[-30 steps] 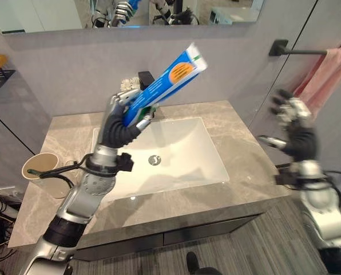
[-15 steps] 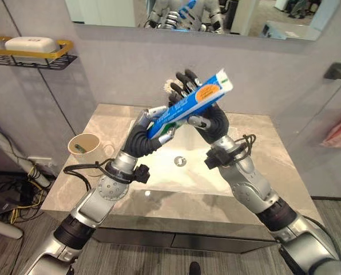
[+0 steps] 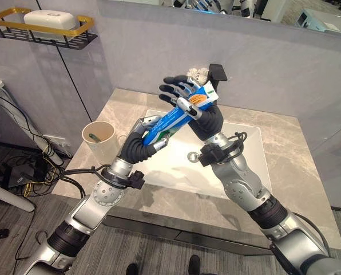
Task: Put brush and paste in cup on sink, flatten towel.
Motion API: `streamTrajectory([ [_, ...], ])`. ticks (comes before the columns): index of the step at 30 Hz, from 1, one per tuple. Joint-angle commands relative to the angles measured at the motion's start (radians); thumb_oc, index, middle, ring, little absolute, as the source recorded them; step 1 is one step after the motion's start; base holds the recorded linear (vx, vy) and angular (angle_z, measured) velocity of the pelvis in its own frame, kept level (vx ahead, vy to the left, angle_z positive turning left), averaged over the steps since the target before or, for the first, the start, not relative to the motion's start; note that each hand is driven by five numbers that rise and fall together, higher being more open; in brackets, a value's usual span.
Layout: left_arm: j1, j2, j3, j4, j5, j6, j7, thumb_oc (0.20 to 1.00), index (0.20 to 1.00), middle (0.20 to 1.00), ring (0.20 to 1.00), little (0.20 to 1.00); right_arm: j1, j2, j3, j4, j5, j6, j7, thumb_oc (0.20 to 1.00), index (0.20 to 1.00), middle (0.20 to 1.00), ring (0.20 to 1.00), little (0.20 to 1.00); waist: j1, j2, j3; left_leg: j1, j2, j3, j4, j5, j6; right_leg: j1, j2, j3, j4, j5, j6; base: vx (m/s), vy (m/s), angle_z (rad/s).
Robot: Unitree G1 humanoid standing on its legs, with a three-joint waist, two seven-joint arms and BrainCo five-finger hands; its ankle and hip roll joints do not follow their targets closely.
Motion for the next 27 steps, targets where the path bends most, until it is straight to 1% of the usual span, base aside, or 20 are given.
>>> streamTrajectory([
  [1, -0.026, 0.059, 0.002, -0.057, -0.008, -0.045, 0.007, 0.200, 0.200, 0.200, 0.200, 0.200, -0.126, 0.036, -0.022, -0.023, 0.024, -0.056, 0.001, 0.200, 0.200, 0.200, 0.200, 0.200, 0.006, -0.040, -0.025, -0.012, 0.019, -0.042, 0.005, 0.027, -0.027, 0.082, -0.101, 0.012, 0.015, -0.015, 0.073, 0.00, 0.013, 0.07],
  [2, -0.025, 0.056, 0.004, -0.055, -0.005, -0.044, 0.012, 0.200, 0.200, 0.200, 0.200, 0.200, -0.121, 0.040, -0.025, -0.023, 0.025, -0.060, -0.003, 0.200, 0.200, 0.200, 0.200, 0.200, 0.007, -0.040, -0.025, -0.013, 0.018, -0.043, 0.005, 0.026, -0.027, 0.083, -0.103, 0.012, 0.013, -0.014, 0.073, 0.00, 0.026, 0.06],
  [3, -0.023, 0.050, 0.006, -0.054, 0.003, -0.041, 0.022, 0.319, 0.319, 0.319, 0.319, 0.319, -0.111, 0.045, -0.032, -0.027, 0.023, -0.063, -0.011, 0.200, 0.200, 0.200, 0.200, 0.200, 0.005, -0.040, -0.026, -0.013, 0.017, -0.043, 0.005, 0.026, -0.027, 0.083, -0.105, 0.009, 0.013, -0.013, 0.074, 0.00, 0.033, 0.06],
  [4, -0.017, 0.041, 0.015, -0.050, 0.014, -0.032, 0.040, 1.000, 1.000, 1.000, 1.000, 1.000, -0.106, 0.055, -0.042, -0.022, 0.010, -0.068, -0.029, 0.200, 0.200, 0.200, 0.200, 0.200, 0.005, -0.039, -0.027, -0.013, 0.016, -0.040, 0.005, 0.025, -0.026, 0.083, -0.107, 0.009, 0.011, -0.011, 0.075, 0.00, 0.031, 0.02],
  [8, 0.022, 0.032, 0.038, -0.057, 0.038, -0.022, 0.064, 1.000, 1.000, 1.000, 1.000, 1.000, -0.102, 0.063, -0.113, -0.003, -0.067, -0.098, -0.109, 0.200, 0.200, 0.200, 0.200, 0.200, 0.008, -0.034, -0.031, -0.015, 0.010, -0.042, 0.005, 0.025, -0.023, 0.087, -0.113, 0.003, 0.009, -0.009, 0.078, 0.00, 0.000, 0.00],
  [10, 0.053, 0.035, 0.054, -0.056, 0.037, -0.023, 0.068, 1.000, 1.000, 1.000, 1.000, 1.000, -0.115, 0.074, -0.151, 0.021, -0.099, -0.114, -0.154, 0.200, 0.200, 0.200, 0.200, 0.200, 0.018, -0.033, -0.030, -0.020, 0.004, -0.052, 0.005, 0.026, -0.022, 0.091, -0.119, -0.008, 0.010, -0.008, 0.079, 0.00, 0.000, 0.00],
  [12, 0.088, 0.042, 0.061, -0.062, 0.020, -0.025, 0.063, 1.000, 1.000, 1.000, 1.000, 1.000, -0.138, 0.083, -0.181, 0.044, -0.095, -0.125, -0.189, 0.200, 0.200, 0.200, 0.200, 0.200, 0.032, -0.031, -0.028, -0.030, -0.003, -0.069, 0.005, 0.028, -0.021, 0.097, -0.125, -0.023, 0.009, -0.009, 0.080, -0.01, 0.020, 0.08],
  [13, 0.109, 0.049, 0.066, -0.071, -0.002, -0.027, 0.054, 1.000, 1.000, 1.000, 1.000, 1.000, -0.160, 0.083, -0.187, 0.068, -0.080, -0.129, -0.193, 0.200, 0.200, 0.200, 0.200, 0.200, 0.040, -0.033, -0.026, -0.036, -0.008, -0.079, 0.005, 0.031, -0.020, 0.100, -0.128, -0.034, 0.008, -0.008, 0.081, -0.02, 0.013, 0.17],
  [14, 0.154, 0.053, 0.077, -0.082, -0.058, -0.039, 0.033, 1.000, 1.000, 1.000, 1.000, 1.000, -0.196, 0.056, -0.197, 0.080, -0.087, -0.130, -0.203, 0.200, 0.200, 0.200, 0.200, 0.200, 0.056, -0.035, -0.023, -0.044, -0.012, -0.090, 0.005, 0.033, -0.019, 0.102, -0.130, -0.043, 0.007, -0.006, 0.082, -0.01, 0.008, 0.29],
  [15, 0.157, 0.054, 0.082, -0.086, -0.063, -0.038, 0.029, 1.000, 1.000, 1.000, 1.000, 1.000, -0.198, 0.057, -0.195, 0.082, -0.086, -0.130, -0.203, 0.200, 0.200, 0.200, 0.200, 0.200, 0.052, -0.034, -0.023, -0.044, -0.012, -0.092, 0.005, 0.034, -0.019, 0.103, -0.131, -0.046, 0.007, -0.007, 0.082, -0.02, 0.010, 0.34],
  [16, 0.209, 0.056, 0.091, -0.091, -0.133, -0.040, -0.001, 1.000, 1.000, 1.000, 1.000, 1.000, -0.250, 0.031, -0.203, 0.095, -0.115, -0.132, -0.227, 0.200, 0.200, 0.200, 0.200, 0.200, 0.068, -0.036, -0.020, -0.054, -0.017, -0.102, 0.005, 0.037, -0.019, 0.103, -0.134, -0.054, 0.006, -0.004, 0.083, -0.02, 0.018, 0.36],
  [17, 0.271, 0.086, 0.113, -0.104, -0.172, -0.048, -0.036, 1.000, 1.000, 1.000, 1.000, 1.000, -0.306, 0.022, -0.226, 0.138, -0.115, -0.144, -0.247, 0.200, 0.200, 0.200, 0.200, 0.200, 0.090, -0.036, -0.015, -0.068, -0.022, -0.112, 0.005, 0.039, -0.016, 0.098, -0.138, -0.063, 0.004, 0.000, 0.087, -0.02, 0.018, 0.29],
  [18, 0.272, 0.087, 0.114, -0.105, -0.172, -0.047, -0.036, 1.000, 1.000, 1.000, 1.000, 1.000, -0.306, 0.022, -0.226, 0.139, -0.115, -0.144, -0.247, 0.200, 0.200, 0.200, 0.200, 0.200, 0.090, -0.037, -0.015, -0.069, -0.022, -0.112, 0.005, 0.040, -0.016, 0.097, -0.138, -0.063, 0.004, 0.000, 0.087, -0.02, 0.024, 0.22],
  [19, 0.327, 0.130, 0.118, -0.088, -0.170, -0.046, -0.062, 1.000, 1.000, 1.000, 1.000, 1.000, -0.378, -0.005, -0.236, 0.172, -0.149, -0.147, -0.270, 0.200, 0.200, 0.200, 0.200, 0.200, 0.121, -0.036, -0.006, -0.083, -0.028, -0.124, 0.005, 0.045, -0.014, 0.093, -0.142, -0.074, 0.001, 0.006, 0.091, -0.01, 0.014, 0.13],
  [20, 0.327, 0.131, 0.120, -0.088, -0.171, -0.046, -0.063, 1.000, 1.000, 1.000, 1.000, 1.000, -0.380, -0.004, -0.236, 0.174, -0.150, -0.147, -0.271, 0.200, 0.200, 0.200, 0.200, 0.200, 0.120, -0.037, -0.006, -0.084, -0.028, -0.124, 0.005, 0.045, -0.014, 0.093, -0.143, -0.074, 0.001, 0.006, 0.091, -0.01, 0.021, 0.14],
  [21, 0.352, 0.148, 0.118, -0.063, -0.179, -0.044, -0.078, 1.000, 1.000, 1.000, 1.000, 1.000, -0.407, -0.019, -0.242, 0.178, -0.167, -0.152, -0.280, 0.200, 0.200, 0.200, 0.200, 0.200, 0.133, -0.037, -0.003, -0.093, -0.032, -0.132, 0.005, 0.049, -0.013, 0.091, -0.144, -0.081, 0.000, 0.007, 0.093, 0.00, 0.016, 0.16],
  [24, 0.393, 0.221, 0.106, -0.022, -0.176, -0.037, -0.120, 1.000, 1.000, 1.000, 1.000, 1.000, -0.468, -0.057, -0.252, 0.203, -0.210, -0.158, -0.306, 0.200, 0.200, 0.200, 0.200, 0.200, 0.172, -0.031, 0.007, -0.122, -0.048, -0.164, 0.005, 0.059, -0.011, 0.091, -0.151, -0.110, -0.001, 0.010, 0.100, 0.01, 0.024, 0.24],
  [25, 0.396, 0.254, 0.096, 0.001, -0.181, -0.035, -0.135, 1.000, 1.000, 1.000, 1.000, 1.000, -0.500, -0.069, -0.250, 0.216, -0.234, -0.160, -0.326, 0.200, 0.200, 0.200, 0.200, 0.200, 0.187, -0.030, 0.011, -0.143, -0.059, -0.183, 0.005, 0.065, -0.009, 0.088, -0.158, -0.126, -0.001, 0.012, 0.105, 0.02, 0.031, 0.21],
  [26, 0.398, 0.262, 0.093, 0.011, -0.182, -0.032, -0.137, 1.000, 1.000, 1.000, 1.000, 1.000, -0.505, -0.069, -0.248, 0.215, -0.239, -0.160, -0.328, 0.200, 0.200, 0.200, 0.200, 0.200, 0.195, -0.029, 0.013, -0.149, -0.063, -0.189, 0.005, 0.066, -0.008, 0.086, -0.160, -0.132, -0.001, 0.013, 0.107, 0.01, 0.028, 0.31],
  [27, 0.396, 0.262, 0.092, 0.012, -0.183, -0.033, -0.137, 1.000, 1.000, 1.000, 1.000, 1.000, -0.505, -0.069, -0.248, 0.214, -0.240, -0.159, -0.329, 0.200, 0.200, 0.200, 0.200, 0.200, 0.194, -0.030, 0.012, -0.152, -0.064, -0.191, 0.005, 0.067, -0.008, 0.085, -0.161, -0.134, -0.001, 0.013, 0.107, 0.01, 0.018, 0.35],
])
